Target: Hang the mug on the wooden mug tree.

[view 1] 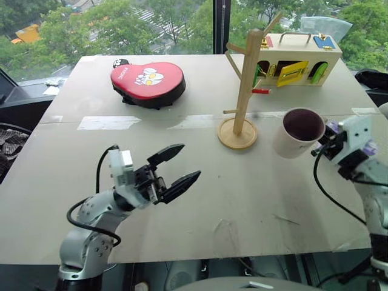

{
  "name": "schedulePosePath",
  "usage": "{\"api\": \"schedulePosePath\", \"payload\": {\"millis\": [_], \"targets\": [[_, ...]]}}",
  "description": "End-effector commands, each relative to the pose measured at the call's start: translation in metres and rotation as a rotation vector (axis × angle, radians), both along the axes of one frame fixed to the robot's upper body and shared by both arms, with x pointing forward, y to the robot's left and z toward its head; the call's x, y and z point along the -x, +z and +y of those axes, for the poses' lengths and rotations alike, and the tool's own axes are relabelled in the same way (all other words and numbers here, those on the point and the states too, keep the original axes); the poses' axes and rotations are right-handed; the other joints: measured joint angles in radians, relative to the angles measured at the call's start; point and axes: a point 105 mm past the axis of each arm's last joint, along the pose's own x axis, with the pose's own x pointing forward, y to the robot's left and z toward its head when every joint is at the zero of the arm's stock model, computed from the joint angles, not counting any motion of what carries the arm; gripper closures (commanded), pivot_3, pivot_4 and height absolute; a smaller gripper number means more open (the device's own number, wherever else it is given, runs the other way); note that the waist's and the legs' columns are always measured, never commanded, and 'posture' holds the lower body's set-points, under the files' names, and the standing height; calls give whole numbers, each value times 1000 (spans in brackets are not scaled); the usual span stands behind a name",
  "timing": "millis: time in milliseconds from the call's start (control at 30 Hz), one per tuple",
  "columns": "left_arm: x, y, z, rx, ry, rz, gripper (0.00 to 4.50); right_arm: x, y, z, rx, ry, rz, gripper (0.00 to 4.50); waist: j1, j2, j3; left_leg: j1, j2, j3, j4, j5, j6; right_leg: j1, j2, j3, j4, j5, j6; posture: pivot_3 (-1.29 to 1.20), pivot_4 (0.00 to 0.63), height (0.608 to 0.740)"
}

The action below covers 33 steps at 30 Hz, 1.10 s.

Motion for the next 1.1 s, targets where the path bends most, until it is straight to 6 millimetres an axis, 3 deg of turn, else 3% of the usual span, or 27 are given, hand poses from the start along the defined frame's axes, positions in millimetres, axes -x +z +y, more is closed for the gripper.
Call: {"api": "schedulePosePath", "payload": {"millis": [33,333,467,567,633,667,767,900,1100], "targets": [[3,6,6,29,8,-29,0,1,36,30,28,148,-45,4484,2,-1,0,0,0,0,0,0,0,0,0,0,0,0,0,0,150,733],[4,13,-3,26,41,-29,0,-23,78,66,118,265,-64,4484,2,-4,2,-2,-1,-1,0,0,0,0,-4,-1,-1,0,0,0,150,733],[4,11,-4,18,64,-25,0,-39,74,73,186,238,-5,4484,2,-4,2,-2,-1,-1,0,0,0,0,-5,-3,-1,0,0,0,150,733],[2,7,-4,-1,97,-9,0,-60,63,70,217,146,88,4484,-1,-4,2,-2,-1,0,0,0,0,0,-6,-3,0,0,0,0,150,733],[0,7,-3,9,124,-14,0,-64,53,69,262,166,123,4484,-1,-4,2,-1,-1,0,0,0,0,0,-5,-3,0,0,0,0,150,733],[-1,8,-3,15,129,-18,0,-64,51,69,253,178,135,3899,1,-4,2,-1,-1,0,0,0,0,0,-5,-4,0,0,0,0,150,733],[4,14,-3,54,121,-58,0,-60,52,65,232,186,118,2708,2,-4,2,-2,-2,-1,0,0,0,0,-5,-5,-1,0,0,0,150,733],[8,13,-2,43,131,-65,0,-38,50,49,226,225,89,802,5,-4,3,-4,-2,-1,0,0,0,0,-6,-5,-2,0,0,0,150,733],[12,6,0,6,145,-32,0,3,20,9,154,204,146,802,3,-6,3,-3,-2,-2,0,-1,1,1,-9,-5,-2,0,0,0,150,733]]}}
